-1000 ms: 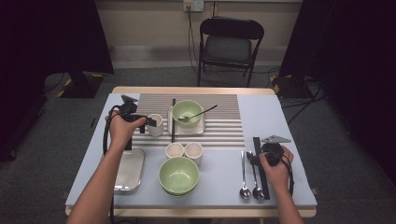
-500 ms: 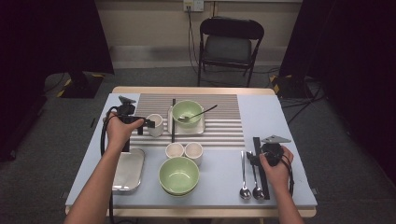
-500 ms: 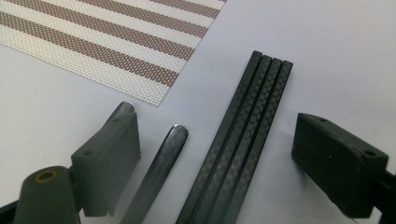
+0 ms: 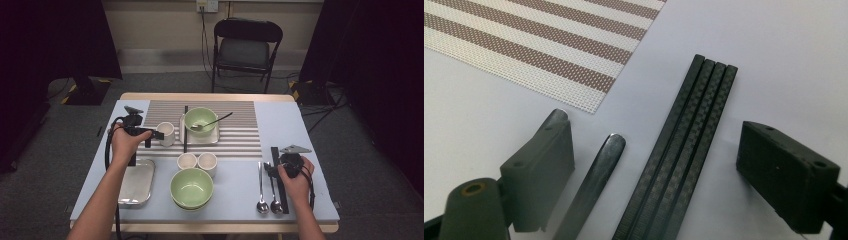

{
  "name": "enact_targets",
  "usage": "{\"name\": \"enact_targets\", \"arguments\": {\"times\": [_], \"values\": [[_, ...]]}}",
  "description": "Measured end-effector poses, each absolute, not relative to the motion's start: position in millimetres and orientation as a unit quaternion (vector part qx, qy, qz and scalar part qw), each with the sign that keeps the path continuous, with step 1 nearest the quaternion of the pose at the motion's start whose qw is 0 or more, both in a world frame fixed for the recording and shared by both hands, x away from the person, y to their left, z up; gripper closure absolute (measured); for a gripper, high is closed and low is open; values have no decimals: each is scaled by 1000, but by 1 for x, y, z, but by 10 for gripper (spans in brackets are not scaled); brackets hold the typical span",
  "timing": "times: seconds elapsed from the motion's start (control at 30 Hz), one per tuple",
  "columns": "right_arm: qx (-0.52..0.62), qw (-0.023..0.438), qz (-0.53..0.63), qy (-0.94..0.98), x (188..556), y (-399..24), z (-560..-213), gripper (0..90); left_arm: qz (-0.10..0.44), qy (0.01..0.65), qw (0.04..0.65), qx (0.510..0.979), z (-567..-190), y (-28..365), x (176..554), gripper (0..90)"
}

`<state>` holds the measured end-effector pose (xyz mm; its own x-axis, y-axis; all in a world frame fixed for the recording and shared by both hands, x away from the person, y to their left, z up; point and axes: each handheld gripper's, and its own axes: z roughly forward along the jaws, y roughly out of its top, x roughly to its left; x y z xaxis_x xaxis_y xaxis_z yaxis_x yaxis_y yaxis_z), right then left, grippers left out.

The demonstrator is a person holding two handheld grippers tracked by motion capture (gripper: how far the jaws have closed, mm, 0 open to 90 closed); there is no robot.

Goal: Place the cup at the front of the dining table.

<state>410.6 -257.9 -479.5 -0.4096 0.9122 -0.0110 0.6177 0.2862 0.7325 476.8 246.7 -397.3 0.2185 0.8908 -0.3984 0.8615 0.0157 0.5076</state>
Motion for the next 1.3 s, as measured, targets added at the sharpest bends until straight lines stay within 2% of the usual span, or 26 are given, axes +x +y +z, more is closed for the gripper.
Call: {"name": "enact_targets", "arguments": {"times": [1.3], "values": [[496, 221, 333, 771, 411, -258, -480, 144, 22, 613, 349, 708, -400, 258, 451, 343]]}}
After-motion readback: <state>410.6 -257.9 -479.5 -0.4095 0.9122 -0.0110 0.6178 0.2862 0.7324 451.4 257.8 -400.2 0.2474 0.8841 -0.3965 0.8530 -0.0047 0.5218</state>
